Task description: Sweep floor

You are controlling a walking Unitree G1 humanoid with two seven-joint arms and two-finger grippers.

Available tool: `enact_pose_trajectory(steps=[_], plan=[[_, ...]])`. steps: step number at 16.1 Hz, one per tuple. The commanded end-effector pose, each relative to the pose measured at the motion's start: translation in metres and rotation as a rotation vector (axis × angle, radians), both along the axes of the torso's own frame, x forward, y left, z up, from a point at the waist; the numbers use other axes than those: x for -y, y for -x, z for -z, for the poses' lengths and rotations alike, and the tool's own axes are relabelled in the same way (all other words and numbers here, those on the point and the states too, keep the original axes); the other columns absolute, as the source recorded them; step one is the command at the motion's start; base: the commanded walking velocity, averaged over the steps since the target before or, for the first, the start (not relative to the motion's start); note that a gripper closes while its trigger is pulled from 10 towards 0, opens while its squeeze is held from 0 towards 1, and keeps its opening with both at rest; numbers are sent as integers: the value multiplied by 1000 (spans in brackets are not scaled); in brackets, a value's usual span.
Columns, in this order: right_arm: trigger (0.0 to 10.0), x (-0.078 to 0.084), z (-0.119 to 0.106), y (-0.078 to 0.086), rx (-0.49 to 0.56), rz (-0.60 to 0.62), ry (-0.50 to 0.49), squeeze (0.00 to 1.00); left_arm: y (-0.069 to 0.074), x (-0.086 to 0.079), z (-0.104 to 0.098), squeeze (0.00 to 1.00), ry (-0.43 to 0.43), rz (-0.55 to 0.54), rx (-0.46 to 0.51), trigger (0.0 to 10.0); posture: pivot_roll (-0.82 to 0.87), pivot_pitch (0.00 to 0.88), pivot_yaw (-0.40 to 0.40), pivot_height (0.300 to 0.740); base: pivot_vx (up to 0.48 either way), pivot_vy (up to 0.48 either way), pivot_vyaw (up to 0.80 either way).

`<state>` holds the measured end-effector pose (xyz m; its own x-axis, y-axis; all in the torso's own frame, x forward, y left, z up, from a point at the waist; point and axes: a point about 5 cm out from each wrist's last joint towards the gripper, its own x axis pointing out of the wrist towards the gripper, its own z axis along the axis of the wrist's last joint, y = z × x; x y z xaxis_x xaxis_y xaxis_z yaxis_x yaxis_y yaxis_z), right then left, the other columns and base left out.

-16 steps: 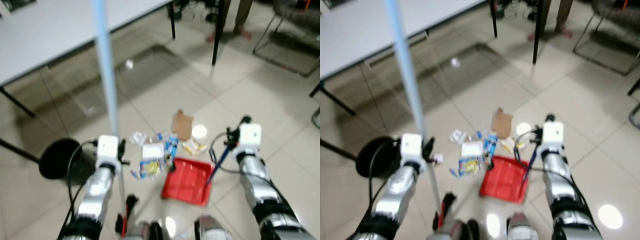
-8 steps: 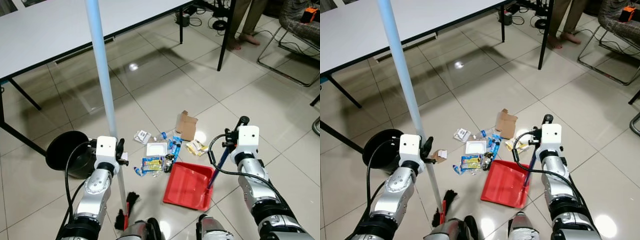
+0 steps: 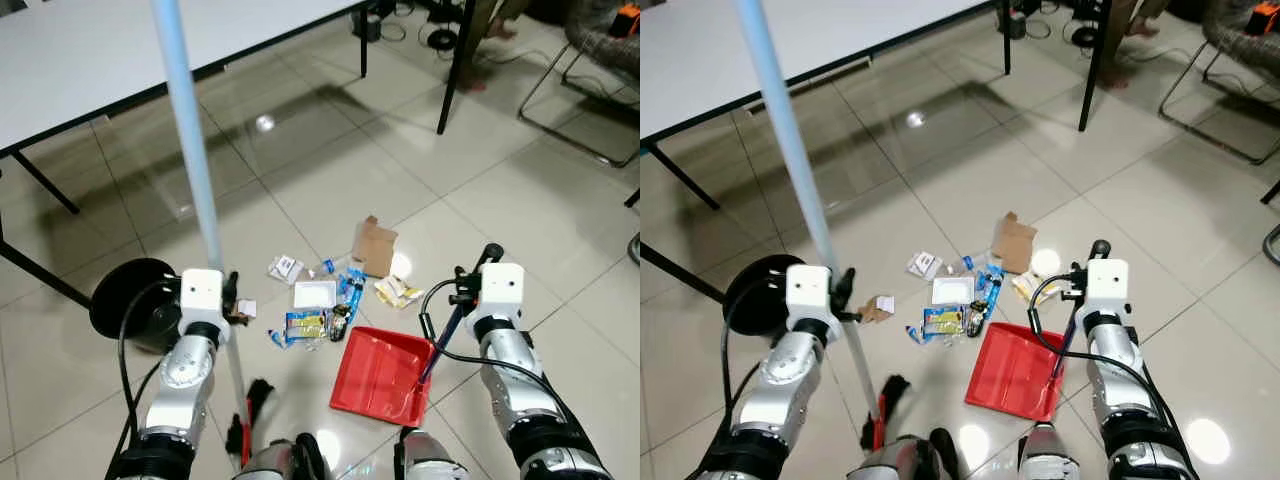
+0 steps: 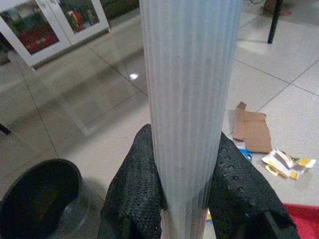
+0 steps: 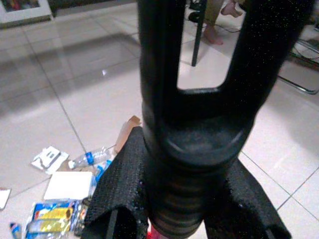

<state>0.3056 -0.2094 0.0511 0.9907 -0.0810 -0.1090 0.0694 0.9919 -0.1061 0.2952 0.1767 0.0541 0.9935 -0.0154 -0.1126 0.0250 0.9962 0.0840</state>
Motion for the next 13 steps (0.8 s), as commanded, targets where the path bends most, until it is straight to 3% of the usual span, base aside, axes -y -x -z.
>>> enact_pose_trajectory(steps=[1,9,13], plan=[[10000,-5,7,6,-14,-9,-1,0,-4,-4,-11,0,-12,-8,58,10000,-175,247,179,740,0,0,0],[10000,-11,-8,7,58,10,-19,0,-45,48,-50,0,33,160,173,10000,-207,276,218,740,0,0,0],[10000,-9,-9,12,62,-4,-16,0,-51,50,-57,0,17,182,194,10000,-202,283,228,740,0,0,0]])
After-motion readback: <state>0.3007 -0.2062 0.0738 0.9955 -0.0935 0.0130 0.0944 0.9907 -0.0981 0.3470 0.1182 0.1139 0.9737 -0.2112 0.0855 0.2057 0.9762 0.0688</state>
